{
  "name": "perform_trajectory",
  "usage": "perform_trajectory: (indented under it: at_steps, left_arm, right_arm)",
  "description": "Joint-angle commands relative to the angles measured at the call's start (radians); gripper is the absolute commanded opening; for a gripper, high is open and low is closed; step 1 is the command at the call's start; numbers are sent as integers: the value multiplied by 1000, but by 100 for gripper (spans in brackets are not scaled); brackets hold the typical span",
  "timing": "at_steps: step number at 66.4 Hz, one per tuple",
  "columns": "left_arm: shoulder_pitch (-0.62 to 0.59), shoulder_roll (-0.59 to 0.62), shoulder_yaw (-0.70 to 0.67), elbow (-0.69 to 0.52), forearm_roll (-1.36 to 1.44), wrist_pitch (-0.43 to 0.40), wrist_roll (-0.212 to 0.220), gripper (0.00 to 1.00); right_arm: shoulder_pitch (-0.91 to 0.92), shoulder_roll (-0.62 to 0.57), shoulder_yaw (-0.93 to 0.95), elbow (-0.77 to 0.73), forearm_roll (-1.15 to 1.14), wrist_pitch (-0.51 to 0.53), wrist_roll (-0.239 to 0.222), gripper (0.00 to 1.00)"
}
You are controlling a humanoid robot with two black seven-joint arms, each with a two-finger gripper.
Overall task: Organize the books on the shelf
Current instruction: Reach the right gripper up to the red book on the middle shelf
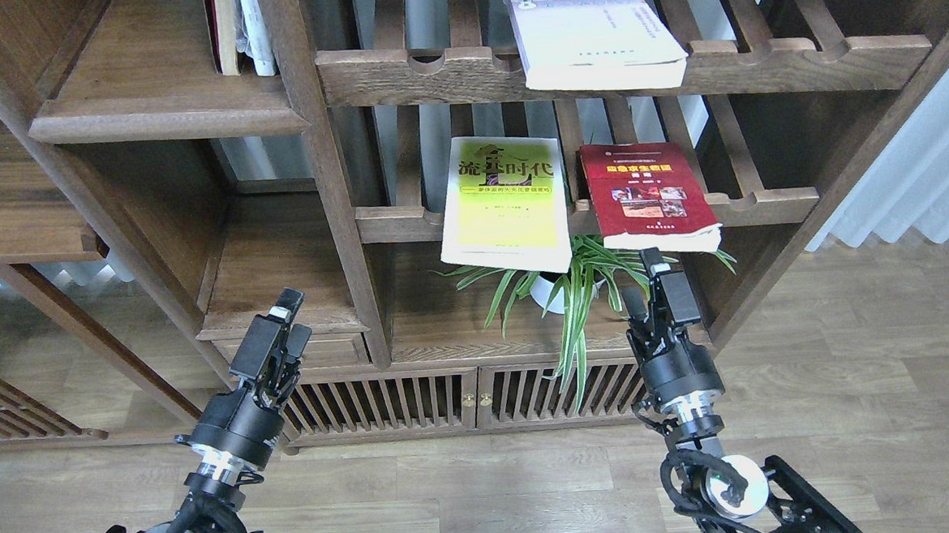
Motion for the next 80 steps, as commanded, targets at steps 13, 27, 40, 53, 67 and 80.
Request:
perform_trajectory:
  at_steps: [13,27,40,53,67,80]
  left_arm:
    - [1,0,-24,0,0,0,-2,100]
    - [1,0,-29,0,0,0,-2,100]
    - [1,0,-27,0,0,0,-2,100]
    - [1,0,-27,0,0,0,-2,100]
    - [1,0,-30,0,0,0,-2,100]
    - [1,0,-30,0,0,0,-2,100]
  right_arm:
    - [70,0,17,-27,73,-30,0,100]
    - [72,0,18,-58,74,-78,-2,100]
    - [96,0,18,-101,74,-79,-2,100]
    - [154,0,18,-144,73,-117,-5,100]
    - [175,0,20,-153,73,-174,-3,100]
    - [193,0,35,-159,74,-200,0,99]
